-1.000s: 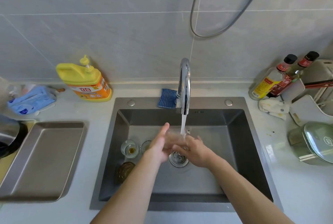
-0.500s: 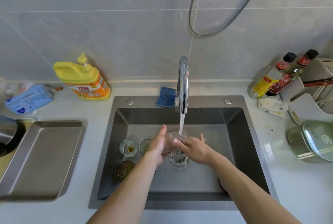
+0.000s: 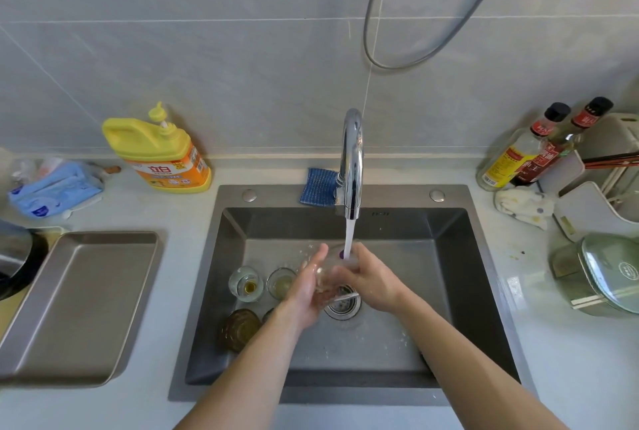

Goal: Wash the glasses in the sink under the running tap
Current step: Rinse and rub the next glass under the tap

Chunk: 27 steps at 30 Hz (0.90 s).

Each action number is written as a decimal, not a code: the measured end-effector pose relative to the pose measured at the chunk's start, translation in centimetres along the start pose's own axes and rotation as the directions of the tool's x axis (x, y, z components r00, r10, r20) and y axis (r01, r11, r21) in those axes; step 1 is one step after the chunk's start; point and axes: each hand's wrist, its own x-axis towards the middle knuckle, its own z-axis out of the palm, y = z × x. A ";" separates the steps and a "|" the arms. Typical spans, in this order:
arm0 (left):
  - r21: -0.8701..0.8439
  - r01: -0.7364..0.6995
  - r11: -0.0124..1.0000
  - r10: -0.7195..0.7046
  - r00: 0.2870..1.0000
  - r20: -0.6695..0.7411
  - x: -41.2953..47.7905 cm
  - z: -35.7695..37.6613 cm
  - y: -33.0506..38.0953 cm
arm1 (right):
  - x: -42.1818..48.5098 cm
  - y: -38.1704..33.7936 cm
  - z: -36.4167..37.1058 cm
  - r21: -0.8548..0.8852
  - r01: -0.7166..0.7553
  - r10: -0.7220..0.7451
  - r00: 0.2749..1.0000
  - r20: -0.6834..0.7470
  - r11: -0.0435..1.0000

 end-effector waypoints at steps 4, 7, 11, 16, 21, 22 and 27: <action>0.032 -0.061 0.998 0.061 0.998 0.023 -0.1 -0.3 0.9 | 0.1 -0.2 0.8 0.255 0.001 0.007 1.000 -0.030 0.967; 0.037 -0.017 0.999 0.018 1.000 -0.018 -0.3 -0.7 2.0 | -0.3 0.4 0.2 -0.111 0.024 -0.014 0.996 0.083 0.994; -0.070 0.079 0.994 -0.080 0.997 -0.002 -0.1 -0.8 1.4 | 0.0 1.0 -1.1 -0.484 0.170 -0.080 0.976 0.201 0.858; -0.178 0.290 0.940 -0.287 0.957 0.040 0.7 -0.9 1.0 | -0.7 2.0 0.8 -0.487 0.212 -0.270 0.961 -0.052 0.847; 0.011 0.427 0.904 -0.416 0.874 0.252 -0.6 0.3 0.9 | -0.9 0.6 1.9 0.161 0.089 -0.026 0.933 -0.359 0.983; -0.001 0.424 0.906 -0.406 0.868 0.285 -0.9 0.5 0.8 | -0.8 0.3 1.7 0.279 0.068 0.031 0.940 -0.338 0.958; -0.193 0.237 0.952 -0.179 0.944 0.278 -1.1 2.1 -0.1 | 0.2 -0.2 1.5 0.362 -0.031 0.191 0.889 -0.416 0.932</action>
